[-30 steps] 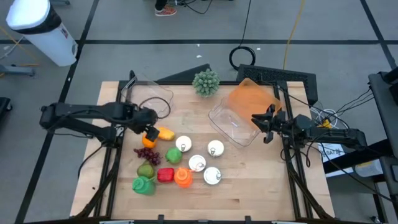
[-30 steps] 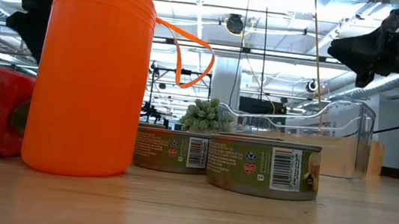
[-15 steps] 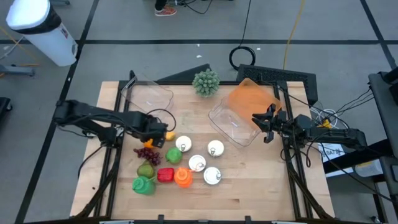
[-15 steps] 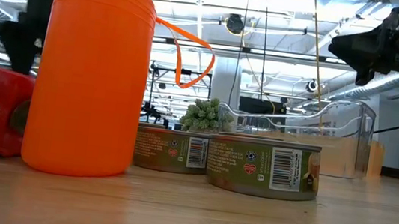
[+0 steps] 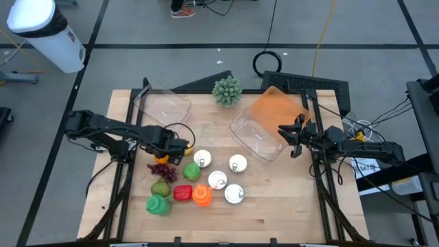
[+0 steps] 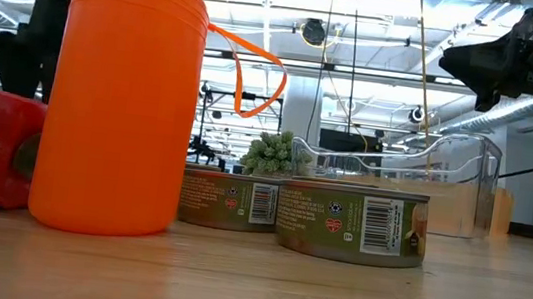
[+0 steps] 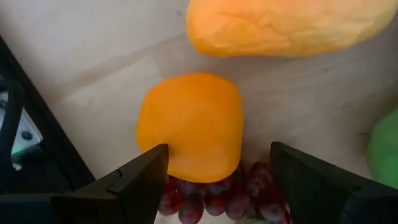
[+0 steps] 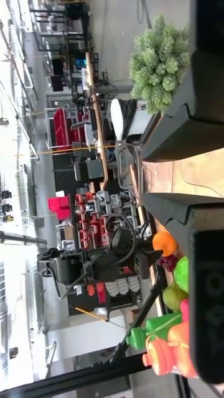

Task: Pick & Place Food Item
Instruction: Put the orange into the orange bin, then put the yellow mango into the orange bin

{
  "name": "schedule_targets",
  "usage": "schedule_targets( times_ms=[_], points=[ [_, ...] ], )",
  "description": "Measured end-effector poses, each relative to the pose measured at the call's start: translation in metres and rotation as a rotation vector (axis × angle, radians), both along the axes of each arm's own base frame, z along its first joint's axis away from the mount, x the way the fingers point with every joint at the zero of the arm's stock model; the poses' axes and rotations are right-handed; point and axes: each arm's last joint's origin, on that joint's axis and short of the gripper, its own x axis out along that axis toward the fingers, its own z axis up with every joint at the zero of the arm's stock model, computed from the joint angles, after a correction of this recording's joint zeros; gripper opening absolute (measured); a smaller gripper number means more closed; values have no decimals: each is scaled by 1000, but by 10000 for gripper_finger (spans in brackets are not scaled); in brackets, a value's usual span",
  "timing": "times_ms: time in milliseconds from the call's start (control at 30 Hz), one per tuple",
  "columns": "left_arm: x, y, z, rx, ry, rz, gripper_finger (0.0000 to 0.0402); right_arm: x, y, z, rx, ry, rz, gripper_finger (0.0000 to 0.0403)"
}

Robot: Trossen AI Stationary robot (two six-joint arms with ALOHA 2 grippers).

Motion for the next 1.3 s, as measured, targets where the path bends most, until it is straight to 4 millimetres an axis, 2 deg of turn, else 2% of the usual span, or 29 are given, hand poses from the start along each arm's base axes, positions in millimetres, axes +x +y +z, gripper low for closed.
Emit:
schedule_targets(
  times_ms=[400,667,867,1000,1167,1300],
  points=[
    [-14,-1,-29,18,70,89,294,0,0,0,-44,12,-14,82],
    [-21,2,-48,110,53,58,294,0,0,1,-44,4,-14,82],
    [-26,3,-53,115,65,63,294,0,0,1,-40,3,-10,82],
    [-21,0,-44,110,18,68,294,0,0,1,-39,2,-10,82],
    [-9,-7,-11,187,-173,17,294,0,0,1,-38,2,-10,82],
    [4,-7,6,279,-304,-66,294,0,0,1,-41,1,-10,82]
  ],
)
